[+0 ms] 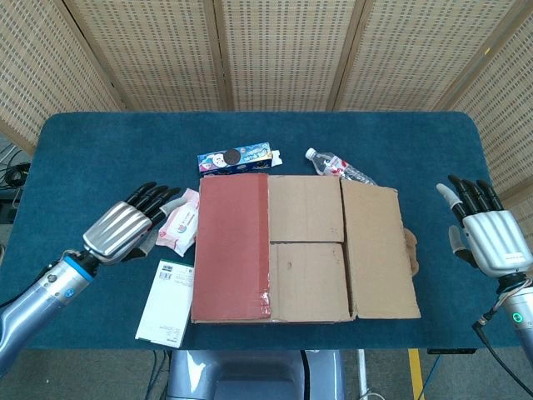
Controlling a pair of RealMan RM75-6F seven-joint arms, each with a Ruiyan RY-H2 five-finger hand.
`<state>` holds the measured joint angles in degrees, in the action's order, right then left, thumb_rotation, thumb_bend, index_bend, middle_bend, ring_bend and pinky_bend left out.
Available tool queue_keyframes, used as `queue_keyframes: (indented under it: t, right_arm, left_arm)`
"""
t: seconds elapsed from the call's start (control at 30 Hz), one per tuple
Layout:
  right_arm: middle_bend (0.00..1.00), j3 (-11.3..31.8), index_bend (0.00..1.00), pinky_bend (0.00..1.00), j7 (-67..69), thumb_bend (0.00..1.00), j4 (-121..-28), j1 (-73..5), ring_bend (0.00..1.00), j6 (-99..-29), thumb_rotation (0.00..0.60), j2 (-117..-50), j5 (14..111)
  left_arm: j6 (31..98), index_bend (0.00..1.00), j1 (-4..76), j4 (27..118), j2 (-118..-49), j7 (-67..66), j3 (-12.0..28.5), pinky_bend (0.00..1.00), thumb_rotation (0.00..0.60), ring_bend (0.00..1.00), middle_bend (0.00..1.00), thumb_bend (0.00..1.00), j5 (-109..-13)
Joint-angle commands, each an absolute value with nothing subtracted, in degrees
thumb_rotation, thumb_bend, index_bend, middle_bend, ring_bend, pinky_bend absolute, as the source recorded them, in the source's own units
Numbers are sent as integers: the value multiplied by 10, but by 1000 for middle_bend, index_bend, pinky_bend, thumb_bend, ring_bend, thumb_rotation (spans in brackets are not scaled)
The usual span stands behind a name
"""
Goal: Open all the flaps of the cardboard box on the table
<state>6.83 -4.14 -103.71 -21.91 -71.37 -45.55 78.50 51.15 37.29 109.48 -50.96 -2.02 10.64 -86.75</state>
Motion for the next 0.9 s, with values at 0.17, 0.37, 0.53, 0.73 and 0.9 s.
queue_keyframes:
  t: [0.17, 0.37, 0.53, 0.73, 0.9]
  right_arm:
    - [0, 65, 0, 3, -53, 704, -1037, -203, 0, -720, 600, -464, 770]
    - [0, 64, 0, 4, -48, 718, -1033, -196, 0, -720, 600, -469, 766]
    - [0, 64, 0, 3, -43, 724, -1027, -192, 0, -718, 600, -474, 765]
    - [0, 64, 0, 4, -33, 726, -1022, -184, 0, -719, 600, -475, 768]
    - [0, 63, 0, 3, -23, 724, -1017, -178, 0, -718, 600, -474, 769]
  left_arm:
    - [428, 0, 466, 1070, -546, 36, 136, 0, 600, 0, 0, 782, -884]
    - [380, 0, 516, 1055, -562, 56, 140, 0, 600, 0, 0, 880, -888]
    - [338, 0, 567, 1037, -597, 53, 150, 0, 600, 0, 0, 947, -871]
    - [312, 0, 605, 1023, -637, 41, 154, 0, 600, 0, 0, 961, -829]
    - [300, 7, 629, 1007, -667, 26, 152, 0, 600, 0, 11, 968, -796]
